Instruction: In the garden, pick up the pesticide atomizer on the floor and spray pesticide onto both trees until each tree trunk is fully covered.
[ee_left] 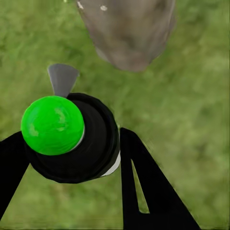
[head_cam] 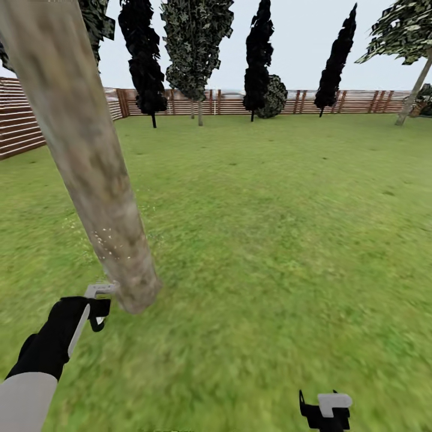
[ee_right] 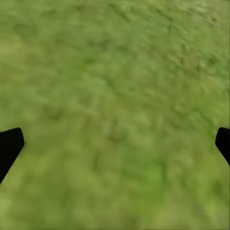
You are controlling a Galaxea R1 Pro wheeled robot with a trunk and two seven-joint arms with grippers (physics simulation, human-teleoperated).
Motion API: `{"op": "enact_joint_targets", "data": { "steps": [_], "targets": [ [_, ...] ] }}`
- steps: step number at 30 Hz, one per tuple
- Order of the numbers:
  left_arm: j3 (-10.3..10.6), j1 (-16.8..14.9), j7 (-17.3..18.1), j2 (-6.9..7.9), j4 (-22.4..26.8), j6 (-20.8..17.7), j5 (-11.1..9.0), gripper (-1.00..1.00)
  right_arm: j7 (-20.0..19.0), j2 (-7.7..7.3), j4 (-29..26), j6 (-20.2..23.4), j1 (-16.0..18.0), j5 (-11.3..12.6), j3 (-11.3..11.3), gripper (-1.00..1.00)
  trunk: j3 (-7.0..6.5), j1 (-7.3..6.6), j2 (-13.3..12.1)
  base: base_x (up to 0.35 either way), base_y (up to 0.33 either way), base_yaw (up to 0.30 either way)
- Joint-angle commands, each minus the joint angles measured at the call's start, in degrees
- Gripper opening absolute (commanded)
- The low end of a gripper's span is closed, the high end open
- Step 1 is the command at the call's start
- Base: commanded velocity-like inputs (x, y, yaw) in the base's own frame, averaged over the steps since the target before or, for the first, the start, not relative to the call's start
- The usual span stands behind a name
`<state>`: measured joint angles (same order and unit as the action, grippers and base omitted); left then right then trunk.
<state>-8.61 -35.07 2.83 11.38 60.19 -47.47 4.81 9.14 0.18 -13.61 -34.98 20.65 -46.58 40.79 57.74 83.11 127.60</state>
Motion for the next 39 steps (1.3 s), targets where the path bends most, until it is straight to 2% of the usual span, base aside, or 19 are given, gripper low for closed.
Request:
{"op": "enact_joint_targets", "data": {
  "steps": [1, 4, 6, 7, 8, 10, 12, 13, 15, 19, 28, 39],
  "targets": [
    [0.0, 0.0, 0.0, -0.02, -0.4, 0.0, 0.1, -1.0, 0.0, 0.0, 0.0, 0.0, 0.0, 0.0, 0.0, 1.0, 0.0, 0.0, 0.0, 0.0, -0.001, 0.274],
    [0.1, 0.0, -0.2, -0.04, -0.9, 0.0, 1.2, -1.0, 0.0, 0.0, 0.0, 0.0, 0.0, 0.0, 0.0, 1.0, 0.0, 0.0, 0.0, 0.161, -0.104, 0.104],
    [0.1, 0.0, -0.2, -0.09, -2.8, 0.2, 1.9, -1.0, 0.0, 0.0, 0.1, 0.0, 0.0, 0.0, 0.0, 1.0, 0.0, 0.0, 0.0, 0.234, -0.16, 0.006],
    [0.1, 0.1, -0.2, -0.15, -3.6, 1.2, 2.0, -1.0, 0.0, 0.0, 0.0, 0.0, 0.0, 0.0, 0.0, 1.0, 0.0, 0.0, 0.0, 0.238, -0.163, 0.002],
    [0.0, 0.1, -1.1, -0.4, -4.2, 4.3, 1.9, -1.0, 0.0, 0.0, 0.0, 0.0, 0.0, 0.0, 0.0, 1.0, 0.0, 0.0, 0.0, 0.239, -0.164, 0.001],
    [0.0, 0.1, -5.3, -1.46, -7.9, 6.6, 1.7, -1.0, 0.0, 0.0, 0.0, 0.0, 0.0, 0.0, 0.0, 1.0, 0.0, 0.0, 0.0, 0.24, -0.164, 0.153],
    [0.1, 0.1, -6.0, -1.87, -10.8, 9.1, 1.6, -1.0, 0.0, 0.0, 0.0, 0.0, 0.0, 0.0, 0.0, 1.0, 0.0, 0.0, 0.0, 0.24, -0.164, 0.256],
    [0.1, 0.1, -6.2, -1.94, -11.5, 11.7, 1.7, -1.0, 0.0, 0.0, 0.0, 0.0, 0.0, 0.0, 0.0, 1.0, 0.0, 0.0, 0.0, 0.24, -0.164, 0.271],
    [0.1, 0.1, -6.5, -3.41, -11.9, 13.0, 1.9, -1.0, 0.0, 0.0, 0.0, 0.0, 0.0, 0.0, 0.0, 1.0, 0.0, 0.0, 0.0, 0.24, -0.164, 0.256],
    [0.1, 0.1, -9.5, -4.92, -11.9, 13.3, 1.9, -1.0, 0.0, 0.0, 0.0, 0.0, 0.0, 0.0, 0.0, 1.0, 0.0, 0.0, 0.0, 0.239, -0.17, 0.055],
    [0.1, 0.1, -9.8, -5.05, -11.8, 13.3, 1.9, -1.0, 0.0, 0.0, 0.1, 0.0, 0.0, 0.0, 0.0, 1.0, 0.0, 0.0, 0.0, -0.032, -0.255, 0.011],
    [0.1, 0.1, -9.8, -5.05, -11.8, 13.3, 1.8, -1.0, 0.0, 0.0, 0.1, 0.0, 0.0, 0.0, 0.0, 1.0, 0.0, 0.0, 0.0, 0.028, -0.271, 0.208]
  ]
}}
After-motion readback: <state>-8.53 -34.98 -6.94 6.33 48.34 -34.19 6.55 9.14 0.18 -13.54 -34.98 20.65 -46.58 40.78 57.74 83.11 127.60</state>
